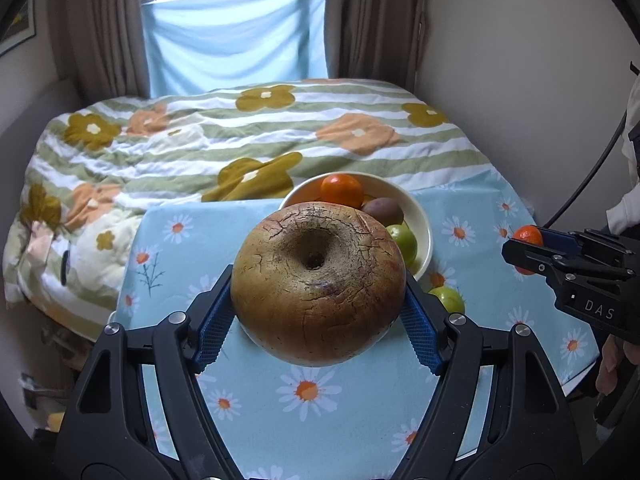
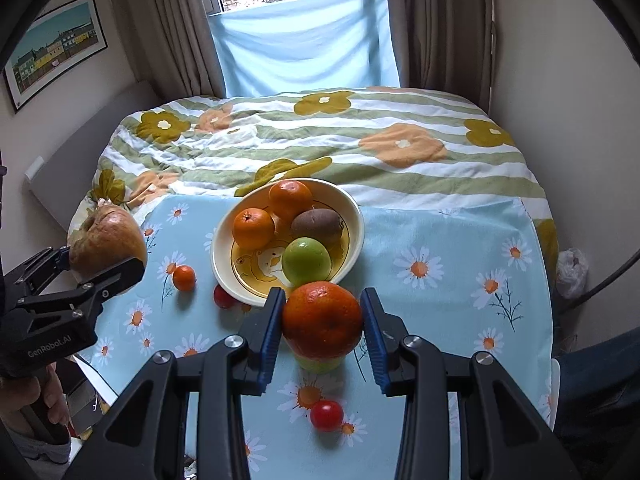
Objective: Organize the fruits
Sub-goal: 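Carry the apple into the bowl and open the left gripper while the right carries the tangerine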
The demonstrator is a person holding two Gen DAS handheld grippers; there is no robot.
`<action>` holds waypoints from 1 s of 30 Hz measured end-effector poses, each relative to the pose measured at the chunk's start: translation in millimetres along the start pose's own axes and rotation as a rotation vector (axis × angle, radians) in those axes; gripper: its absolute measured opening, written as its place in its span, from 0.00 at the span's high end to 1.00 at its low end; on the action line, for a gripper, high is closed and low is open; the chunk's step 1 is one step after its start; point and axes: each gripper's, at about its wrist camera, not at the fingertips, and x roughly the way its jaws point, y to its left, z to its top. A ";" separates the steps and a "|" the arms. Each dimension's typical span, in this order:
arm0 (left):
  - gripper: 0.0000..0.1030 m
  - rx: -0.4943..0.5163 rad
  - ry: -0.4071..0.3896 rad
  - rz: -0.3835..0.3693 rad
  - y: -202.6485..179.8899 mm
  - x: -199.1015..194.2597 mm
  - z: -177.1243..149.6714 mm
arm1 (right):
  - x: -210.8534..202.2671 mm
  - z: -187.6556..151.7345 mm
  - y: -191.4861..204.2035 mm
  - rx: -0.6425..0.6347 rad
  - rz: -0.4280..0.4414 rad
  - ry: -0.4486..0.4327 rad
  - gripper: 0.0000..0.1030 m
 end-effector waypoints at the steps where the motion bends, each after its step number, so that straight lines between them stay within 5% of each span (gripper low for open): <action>1: 0.22 0.007 0.001 -0.003 -3.7 3.5 2.3 | 1.1 2.7 -1.0 -0.005 0.007 -0.001 0.65; 19: 0.22 0.142 0.149 -0.103 -25.4 123.1 12.8 | 45.1 28.3 -15.1 0.079 -0.032 0.024 0.65; 30: 0.22 0.205 0.196 -0.111 -27.5 151.1 7.1 | 60.5 29.3 -27.9 0.143 -0.065 0.043 0.65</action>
